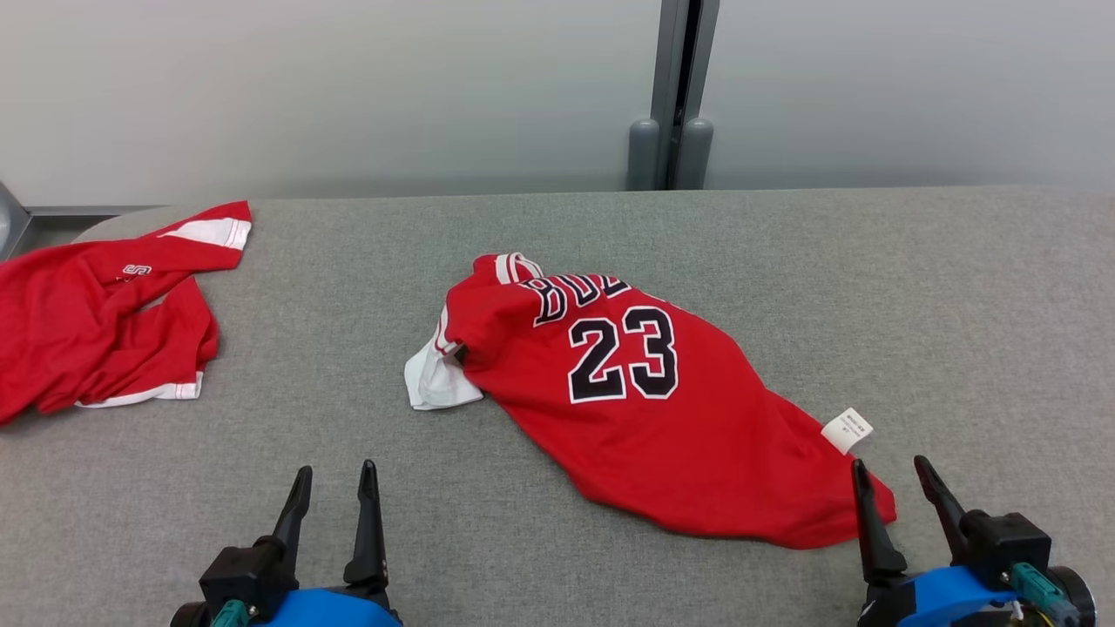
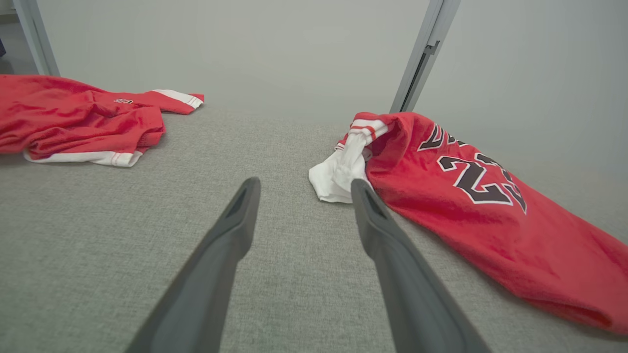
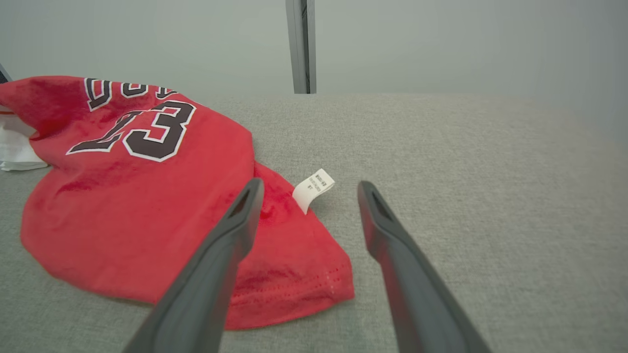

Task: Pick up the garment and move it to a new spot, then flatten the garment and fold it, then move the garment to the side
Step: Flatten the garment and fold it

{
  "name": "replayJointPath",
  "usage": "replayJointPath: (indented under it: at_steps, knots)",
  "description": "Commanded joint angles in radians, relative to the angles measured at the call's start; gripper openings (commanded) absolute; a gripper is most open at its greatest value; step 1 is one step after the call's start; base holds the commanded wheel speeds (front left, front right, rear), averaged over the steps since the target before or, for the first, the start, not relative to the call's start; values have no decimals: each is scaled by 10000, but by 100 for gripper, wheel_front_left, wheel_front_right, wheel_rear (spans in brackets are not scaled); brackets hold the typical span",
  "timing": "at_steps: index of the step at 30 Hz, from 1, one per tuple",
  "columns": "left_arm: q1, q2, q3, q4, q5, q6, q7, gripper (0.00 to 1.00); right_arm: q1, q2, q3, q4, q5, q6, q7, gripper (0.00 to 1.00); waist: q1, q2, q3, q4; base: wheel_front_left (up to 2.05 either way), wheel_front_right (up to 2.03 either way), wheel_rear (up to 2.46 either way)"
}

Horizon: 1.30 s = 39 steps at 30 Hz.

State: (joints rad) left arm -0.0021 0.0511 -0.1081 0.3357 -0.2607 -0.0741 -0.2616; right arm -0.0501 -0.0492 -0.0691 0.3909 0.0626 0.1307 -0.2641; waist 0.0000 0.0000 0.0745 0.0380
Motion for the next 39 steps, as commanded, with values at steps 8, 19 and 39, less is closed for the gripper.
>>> replayJointPath:
  at_steps: [8,19,39]
  knots:
    - [-514,-11,-229,-149,-72,15,-50,100,-1634,-22,527,811,-670,1,-7,100,0,0,629,471,0,0,0]
    - [-977,-13,-853,-335,-415,185,-50,100,-5445,-359,149,4480,-1496,1,1551,100,0,0,1678,1767,0,0,0]
    - [-1013,-12,-913,-407,-434,361,-50,100,-7351,-1312,2046,6108,1086,-1,1834,0,0,0,1695,1906,0,0,0]
